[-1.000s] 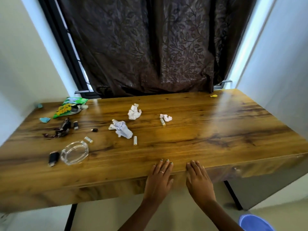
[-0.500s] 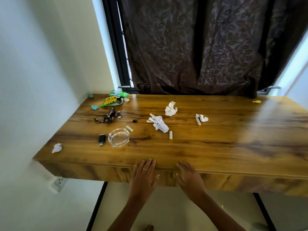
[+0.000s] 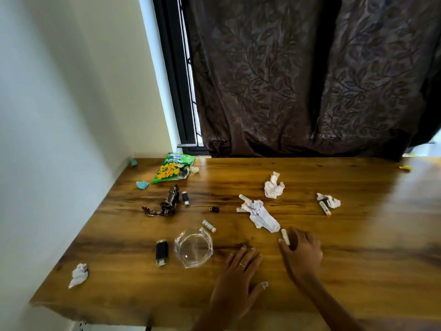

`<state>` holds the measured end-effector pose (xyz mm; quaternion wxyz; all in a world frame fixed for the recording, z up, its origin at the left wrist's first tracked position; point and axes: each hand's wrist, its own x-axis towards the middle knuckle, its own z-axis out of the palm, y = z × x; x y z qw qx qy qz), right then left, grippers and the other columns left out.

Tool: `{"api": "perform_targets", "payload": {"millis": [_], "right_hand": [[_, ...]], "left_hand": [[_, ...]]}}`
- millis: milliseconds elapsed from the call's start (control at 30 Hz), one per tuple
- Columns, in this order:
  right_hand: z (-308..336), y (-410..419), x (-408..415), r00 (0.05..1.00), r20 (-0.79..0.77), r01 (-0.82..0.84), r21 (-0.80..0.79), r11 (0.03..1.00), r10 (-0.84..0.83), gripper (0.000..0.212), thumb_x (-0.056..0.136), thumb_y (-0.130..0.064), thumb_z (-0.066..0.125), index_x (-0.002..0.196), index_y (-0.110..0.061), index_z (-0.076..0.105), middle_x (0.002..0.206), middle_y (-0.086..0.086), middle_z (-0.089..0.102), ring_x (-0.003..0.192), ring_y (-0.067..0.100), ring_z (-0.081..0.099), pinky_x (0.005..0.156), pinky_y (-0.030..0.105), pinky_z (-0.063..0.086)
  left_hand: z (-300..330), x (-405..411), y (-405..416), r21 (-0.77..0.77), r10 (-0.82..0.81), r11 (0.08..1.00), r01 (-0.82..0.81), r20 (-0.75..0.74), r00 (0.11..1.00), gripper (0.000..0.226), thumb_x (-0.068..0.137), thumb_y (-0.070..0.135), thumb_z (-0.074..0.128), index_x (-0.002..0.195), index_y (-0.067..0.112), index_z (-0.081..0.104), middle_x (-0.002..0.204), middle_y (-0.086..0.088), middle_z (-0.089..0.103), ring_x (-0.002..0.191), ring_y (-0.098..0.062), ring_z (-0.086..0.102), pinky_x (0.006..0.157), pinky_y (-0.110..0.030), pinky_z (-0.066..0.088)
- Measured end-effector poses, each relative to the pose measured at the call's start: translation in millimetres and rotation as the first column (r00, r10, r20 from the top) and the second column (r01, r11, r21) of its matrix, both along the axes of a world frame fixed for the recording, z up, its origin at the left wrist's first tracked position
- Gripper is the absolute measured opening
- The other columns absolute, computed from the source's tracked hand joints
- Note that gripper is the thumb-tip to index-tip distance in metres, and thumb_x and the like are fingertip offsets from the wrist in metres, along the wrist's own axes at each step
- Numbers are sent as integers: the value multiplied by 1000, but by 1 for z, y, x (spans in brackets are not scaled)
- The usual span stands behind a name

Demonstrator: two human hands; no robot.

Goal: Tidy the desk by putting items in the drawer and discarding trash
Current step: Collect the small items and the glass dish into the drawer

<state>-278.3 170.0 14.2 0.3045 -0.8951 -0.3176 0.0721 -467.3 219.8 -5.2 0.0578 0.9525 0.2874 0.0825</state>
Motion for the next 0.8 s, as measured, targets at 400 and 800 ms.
{"api": "perform_targets", "payload": {"millis": [400, 800], "right_hand": [[10, 0, -16, 964, -243, 193, 349, 917, -110, 17, 83, -22, 69, 99, -16, 69, 90, -2, 63, 88, 22, 61, 73, 33, 49], [54, 12, 18, 884, -341, -280, 159, 947, 319, 16, 86, -22, 64, 93, -36, 66, 90, -16, 67, 82, 1, 63, 71, 15, 49]], "left_hand": [[23, 38, 13, -682, 395, 731, -37, 378, 837, 60, 87, 71, 23, 134, 39, 44, 141, 19, 41, 136, -1, 29, 113, -21, 22], [48, 75, 46, -632, 776, -562, 533, -180, 605, 36, 92, 19, 46, 121, 3, 60, 116, -14, 68, 94, -26, 71, 78, -39, 57]]}}
